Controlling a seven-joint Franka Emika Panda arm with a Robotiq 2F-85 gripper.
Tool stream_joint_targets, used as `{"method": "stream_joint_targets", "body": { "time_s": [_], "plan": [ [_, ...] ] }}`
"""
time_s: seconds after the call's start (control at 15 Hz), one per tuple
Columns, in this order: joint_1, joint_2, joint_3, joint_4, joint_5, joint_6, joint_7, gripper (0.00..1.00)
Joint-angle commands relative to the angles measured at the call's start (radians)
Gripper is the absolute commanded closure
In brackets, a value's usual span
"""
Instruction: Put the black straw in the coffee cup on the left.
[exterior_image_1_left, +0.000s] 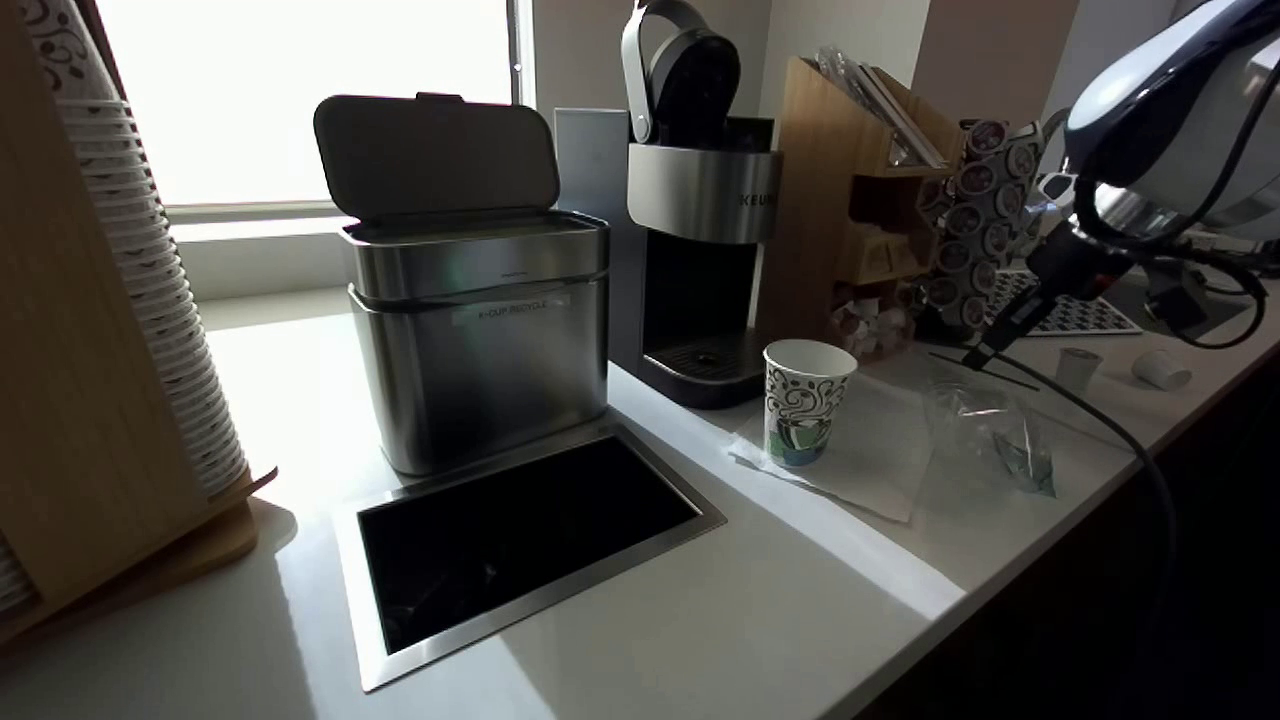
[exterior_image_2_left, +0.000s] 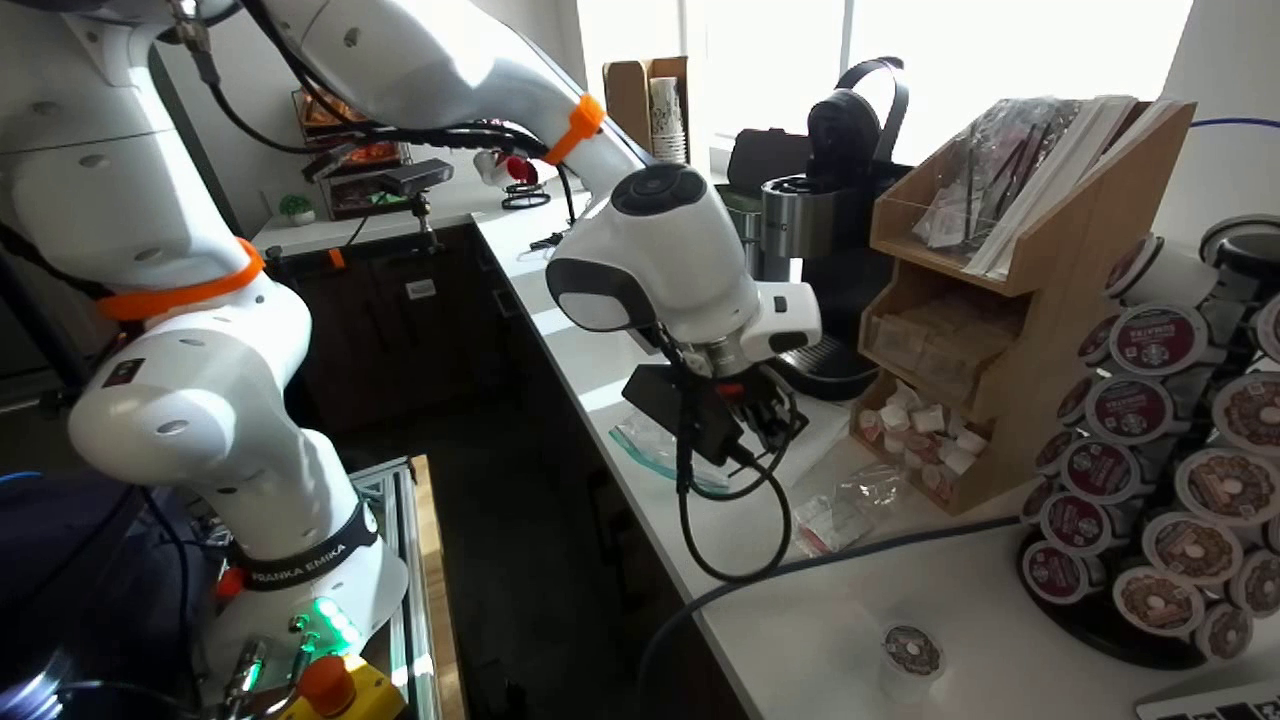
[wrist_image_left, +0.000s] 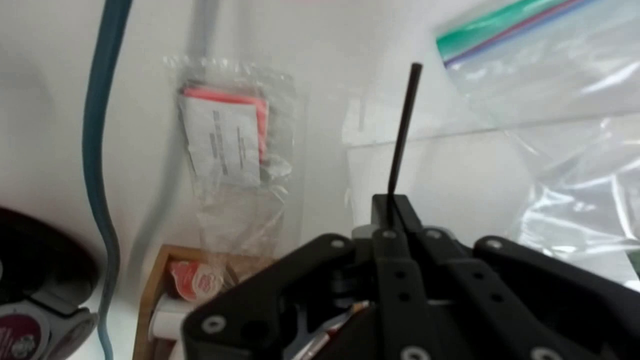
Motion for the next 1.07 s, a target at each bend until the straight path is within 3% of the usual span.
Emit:
{"method": "stream_joint_targets", "body": {
  "time_s": [0.0, 0.2, 0.4, 1.0],
  "plan": [
    [0.030, -0.128, 0.024, -0.069, 0.054, 0.039, -0.030, 0.99],
    [0.056, -0.184, 0.046, -0.089, 0.072, 0.101, -0.011, 0.99],
    [0.102, -0.208, 0.089, -0.102, 0.134, 0.240, 0.049, 0.99],
    [0.275, -0.175, 0.202, -0.103, 0.252, 0.500, 0.277, 0.99]
  ]
}}
